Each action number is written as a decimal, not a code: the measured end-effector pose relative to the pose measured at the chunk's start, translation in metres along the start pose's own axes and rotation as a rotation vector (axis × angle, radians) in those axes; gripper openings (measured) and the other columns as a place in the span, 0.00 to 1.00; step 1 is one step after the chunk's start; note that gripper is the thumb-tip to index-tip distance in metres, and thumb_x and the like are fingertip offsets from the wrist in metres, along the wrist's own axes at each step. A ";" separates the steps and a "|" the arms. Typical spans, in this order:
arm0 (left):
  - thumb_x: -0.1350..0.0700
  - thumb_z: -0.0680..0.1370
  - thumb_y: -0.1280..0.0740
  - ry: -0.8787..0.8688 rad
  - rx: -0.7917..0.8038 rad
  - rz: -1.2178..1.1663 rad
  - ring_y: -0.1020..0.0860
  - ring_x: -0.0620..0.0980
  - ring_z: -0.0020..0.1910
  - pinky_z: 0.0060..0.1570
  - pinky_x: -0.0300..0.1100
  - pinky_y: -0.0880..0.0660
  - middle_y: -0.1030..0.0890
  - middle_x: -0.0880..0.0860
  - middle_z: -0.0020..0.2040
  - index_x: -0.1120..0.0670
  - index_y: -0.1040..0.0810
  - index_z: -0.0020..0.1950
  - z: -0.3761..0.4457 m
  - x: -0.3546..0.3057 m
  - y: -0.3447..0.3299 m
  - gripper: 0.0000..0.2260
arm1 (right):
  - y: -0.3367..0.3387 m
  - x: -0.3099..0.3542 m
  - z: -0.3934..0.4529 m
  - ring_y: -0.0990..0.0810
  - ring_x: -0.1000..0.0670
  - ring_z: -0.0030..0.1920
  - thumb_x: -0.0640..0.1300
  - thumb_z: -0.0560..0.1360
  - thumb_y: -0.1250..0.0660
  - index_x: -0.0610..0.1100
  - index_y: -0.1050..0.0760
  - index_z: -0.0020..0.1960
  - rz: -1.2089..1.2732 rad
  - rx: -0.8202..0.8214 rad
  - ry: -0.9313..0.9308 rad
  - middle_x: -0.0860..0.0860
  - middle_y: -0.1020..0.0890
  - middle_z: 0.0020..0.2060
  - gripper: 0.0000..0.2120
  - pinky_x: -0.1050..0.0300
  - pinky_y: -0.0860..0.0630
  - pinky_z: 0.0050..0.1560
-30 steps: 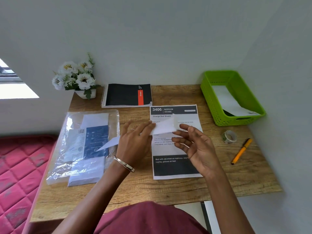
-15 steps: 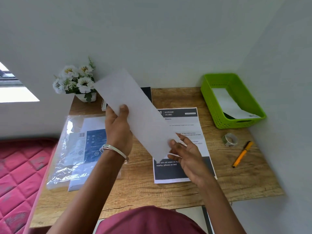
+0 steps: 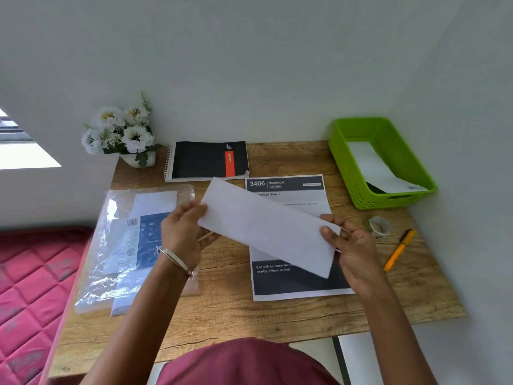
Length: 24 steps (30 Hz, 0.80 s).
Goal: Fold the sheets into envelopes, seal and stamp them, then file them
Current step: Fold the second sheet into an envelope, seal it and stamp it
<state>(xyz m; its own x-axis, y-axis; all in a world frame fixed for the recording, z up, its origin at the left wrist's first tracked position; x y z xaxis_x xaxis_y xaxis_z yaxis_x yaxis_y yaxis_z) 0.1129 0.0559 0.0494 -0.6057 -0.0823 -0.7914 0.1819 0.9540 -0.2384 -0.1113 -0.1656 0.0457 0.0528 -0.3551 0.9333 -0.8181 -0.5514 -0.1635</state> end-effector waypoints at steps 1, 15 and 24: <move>0.60 0.76 0.35 0.053 0.031 0.029 0.20 0.60 0.48 0.38 0.53 0.21 0.21 0.57 0.49 0.56 0.27 0.54 -0.002 0.008 -0.003 0.07 | 0.006 0.001 0.001 0.17 0.50 0.47 0.38 0.68 0.29 0.42 0.22 0.55 0.035 -0.030 0.005 0.49 0.15 0.48 0.15 0.53 0.19 0.42; 0.63 0.72 0.29 0.002 -0.010 0.477 0.19 0.54 0.41 0.32 0.43 0.21 0.19 0.56 0.45 0.55 0.23 0.50 0.020 0.051 0.010 0.09 | 0.037 -0.012 0.038 0.19 0.42 0.49 0.28 0.66 0.26 0.41 0.33 0.66 -0.122 -0.183 0.000 0.41 0.19 0.49 0.32 0.44 0.21 0.51; 0.62 0.72 0.31 -0.422 -0.030 1.160 0.23 0.55 0.44 0.46 0.48 0.25 0.21 0.55 0.47 0.52 0.32 0.64 0.010 0.043 -0.010 0.22 | 0.028 -0.008 0.075 0.22 0.45 0.53 0.32 0.65 0.24 0.41 0.30 0.66 -0.588 -0.217 0.131 0.43 0.21 0.55 0.31 0.51 0.24 0.54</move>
<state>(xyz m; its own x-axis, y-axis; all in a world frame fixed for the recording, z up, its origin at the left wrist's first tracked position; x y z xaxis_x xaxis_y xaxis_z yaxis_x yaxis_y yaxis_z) 0.0926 0.0397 0.0122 0.2007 0.7356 -0.6470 0.4239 0.5302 0.7343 -0.0922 -0.2347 0.0095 0.4688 0.0625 0.8811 -0.7718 -0.4562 0.4429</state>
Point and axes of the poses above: each hand's wrist, its own z-axis towards the middle knuckle, its own y-axis out of the back of the hand, x = y × z, the point moved 9 cm from there along z, towards the middle knuckle
